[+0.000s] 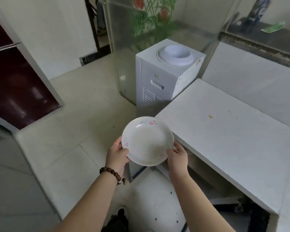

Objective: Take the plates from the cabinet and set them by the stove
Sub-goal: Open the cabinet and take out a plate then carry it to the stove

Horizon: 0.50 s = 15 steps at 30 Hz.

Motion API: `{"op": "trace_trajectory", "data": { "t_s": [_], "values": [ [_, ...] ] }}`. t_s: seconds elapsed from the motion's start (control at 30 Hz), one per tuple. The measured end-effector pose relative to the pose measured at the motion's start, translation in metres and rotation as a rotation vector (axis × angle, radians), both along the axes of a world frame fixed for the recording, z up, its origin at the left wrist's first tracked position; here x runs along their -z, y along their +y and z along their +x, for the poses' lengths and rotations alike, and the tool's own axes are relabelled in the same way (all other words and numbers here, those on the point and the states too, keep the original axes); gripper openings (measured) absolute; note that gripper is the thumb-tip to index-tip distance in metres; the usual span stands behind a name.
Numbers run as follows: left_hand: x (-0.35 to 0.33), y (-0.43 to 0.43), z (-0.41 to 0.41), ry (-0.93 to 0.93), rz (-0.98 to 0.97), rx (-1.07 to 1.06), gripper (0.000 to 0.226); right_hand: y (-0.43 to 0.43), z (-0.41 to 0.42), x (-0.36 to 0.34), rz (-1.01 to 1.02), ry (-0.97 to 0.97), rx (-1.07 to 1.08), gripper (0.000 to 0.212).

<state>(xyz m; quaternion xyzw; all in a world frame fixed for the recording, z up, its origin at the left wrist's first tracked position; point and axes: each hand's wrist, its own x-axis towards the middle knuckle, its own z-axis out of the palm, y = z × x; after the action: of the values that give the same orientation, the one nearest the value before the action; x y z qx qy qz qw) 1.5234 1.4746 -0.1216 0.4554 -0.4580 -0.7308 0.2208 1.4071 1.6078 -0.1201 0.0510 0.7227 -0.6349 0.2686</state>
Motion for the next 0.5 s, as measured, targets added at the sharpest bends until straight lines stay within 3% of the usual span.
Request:
{"op": "trace_trajectory", "data": {
  "t_s": [0.5],
  "values": [
    [0.0,-0.119,0.136,0.056,-0.001,-0.459,0.061,-0.186,0.087,-0.011,0.028,-0.039,-0.44,0.039]
  ]
}}
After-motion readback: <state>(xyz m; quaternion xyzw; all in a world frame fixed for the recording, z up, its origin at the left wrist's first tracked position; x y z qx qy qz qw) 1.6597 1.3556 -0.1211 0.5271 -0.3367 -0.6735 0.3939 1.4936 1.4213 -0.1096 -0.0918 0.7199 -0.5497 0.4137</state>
